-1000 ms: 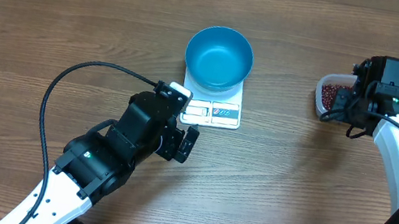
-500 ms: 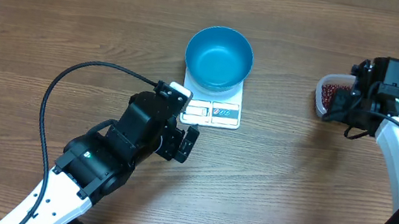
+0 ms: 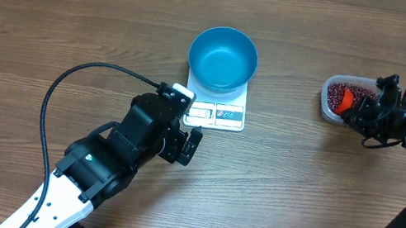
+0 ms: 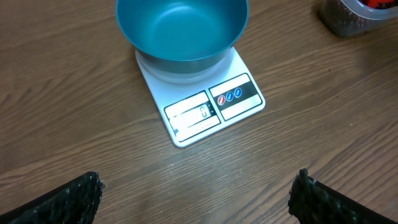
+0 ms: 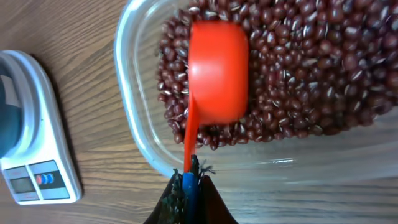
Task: Scoop item into bowl and weigh 150g on scale
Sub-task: 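Dip the red scoop into the beans and scoop with the right gripper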
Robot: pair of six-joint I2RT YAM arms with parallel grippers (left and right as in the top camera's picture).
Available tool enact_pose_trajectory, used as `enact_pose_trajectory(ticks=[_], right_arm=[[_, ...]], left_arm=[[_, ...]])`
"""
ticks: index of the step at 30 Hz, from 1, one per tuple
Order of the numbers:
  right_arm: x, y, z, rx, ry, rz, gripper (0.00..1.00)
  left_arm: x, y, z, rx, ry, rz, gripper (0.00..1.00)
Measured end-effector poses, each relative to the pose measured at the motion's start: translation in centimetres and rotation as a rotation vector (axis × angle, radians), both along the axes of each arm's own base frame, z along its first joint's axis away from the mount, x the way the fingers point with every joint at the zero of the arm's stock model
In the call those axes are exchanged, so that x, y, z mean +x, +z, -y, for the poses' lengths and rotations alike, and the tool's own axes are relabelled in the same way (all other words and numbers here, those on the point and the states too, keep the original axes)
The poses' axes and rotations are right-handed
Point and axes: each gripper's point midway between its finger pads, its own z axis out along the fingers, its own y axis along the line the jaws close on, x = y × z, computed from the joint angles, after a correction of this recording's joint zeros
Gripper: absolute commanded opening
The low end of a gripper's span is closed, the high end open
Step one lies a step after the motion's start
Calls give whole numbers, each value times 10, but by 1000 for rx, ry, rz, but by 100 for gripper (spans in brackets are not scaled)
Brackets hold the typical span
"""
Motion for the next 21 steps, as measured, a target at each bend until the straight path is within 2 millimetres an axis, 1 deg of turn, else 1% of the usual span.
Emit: enact_pose_trajectory(ticks=[7,10,21], right_arm=[[-3,-3,9,57,-33,-9,4],[-3,-3,10,65,-37,-11,4],[-1,1,2,125,-21,9,4]], left_arm=[[1,1,1,-4,0,5,100],[1,1,1,-4,0,6,100],[2,1,0,0,5,8,100]])
